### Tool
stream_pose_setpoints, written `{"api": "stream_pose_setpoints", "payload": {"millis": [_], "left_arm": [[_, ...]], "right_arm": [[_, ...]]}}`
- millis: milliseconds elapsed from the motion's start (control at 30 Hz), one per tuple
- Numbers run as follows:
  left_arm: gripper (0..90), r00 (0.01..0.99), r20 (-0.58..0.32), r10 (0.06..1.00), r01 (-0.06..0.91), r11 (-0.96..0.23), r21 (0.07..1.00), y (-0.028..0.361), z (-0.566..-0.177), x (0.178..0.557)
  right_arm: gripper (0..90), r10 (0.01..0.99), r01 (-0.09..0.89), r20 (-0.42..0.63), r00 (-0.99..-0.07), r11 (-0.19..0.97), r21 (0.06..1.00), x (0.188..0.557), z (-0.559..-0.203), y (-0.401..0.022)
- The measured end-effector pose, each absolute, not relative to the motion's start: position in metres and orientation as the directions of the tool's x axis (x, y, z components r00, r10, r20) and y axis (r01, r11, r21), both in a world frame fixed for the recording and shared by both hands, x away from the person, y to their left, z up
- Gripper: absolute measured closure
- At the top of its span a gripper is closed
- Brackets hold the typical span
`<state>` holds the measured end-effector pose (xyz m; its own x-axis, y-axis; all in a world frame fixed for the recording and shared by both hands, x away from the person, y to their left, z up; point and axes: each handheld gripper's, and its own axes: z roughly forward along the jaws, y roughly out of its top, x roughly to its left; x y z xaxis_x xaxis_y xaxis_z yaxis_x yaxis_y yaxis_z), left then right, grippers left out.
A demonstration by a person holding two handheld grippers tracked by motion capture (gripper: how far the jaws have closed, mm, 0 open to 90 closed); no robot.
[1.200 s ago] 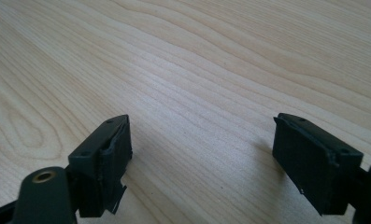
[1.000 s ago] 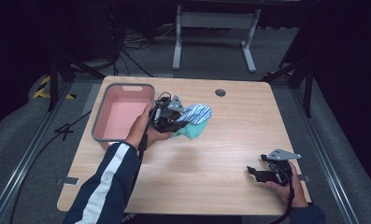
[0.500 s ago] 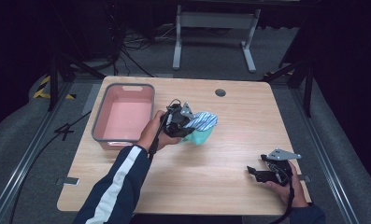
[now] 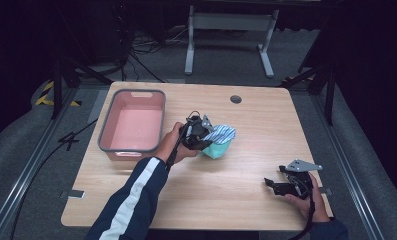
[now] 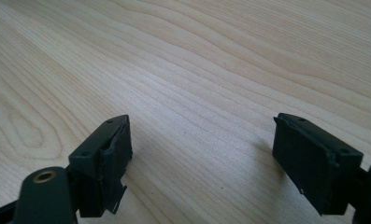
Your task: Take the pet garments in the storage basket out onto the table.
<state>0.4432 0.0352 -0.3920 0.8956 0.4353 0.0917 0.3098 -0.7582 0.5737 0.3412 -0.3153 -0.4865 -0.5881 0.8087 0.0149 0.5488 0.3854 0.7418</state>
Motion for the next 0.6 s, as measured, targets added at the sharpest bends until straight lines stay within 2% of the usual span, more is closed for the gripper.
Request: {"api": "stream_pose_setpoints", "payload": {"millis": [600], "left_arm": [[72.2, 0.905, 0.074, 0.420, 0.318, -0.781, 0.538, 0.019, -0.428, 0.438]], "right_arm": [[20.5, 0.808, 0.549, 0.015, -0.588, 0.385, 0.742, 0.341, -0.487, -0.315]]}}
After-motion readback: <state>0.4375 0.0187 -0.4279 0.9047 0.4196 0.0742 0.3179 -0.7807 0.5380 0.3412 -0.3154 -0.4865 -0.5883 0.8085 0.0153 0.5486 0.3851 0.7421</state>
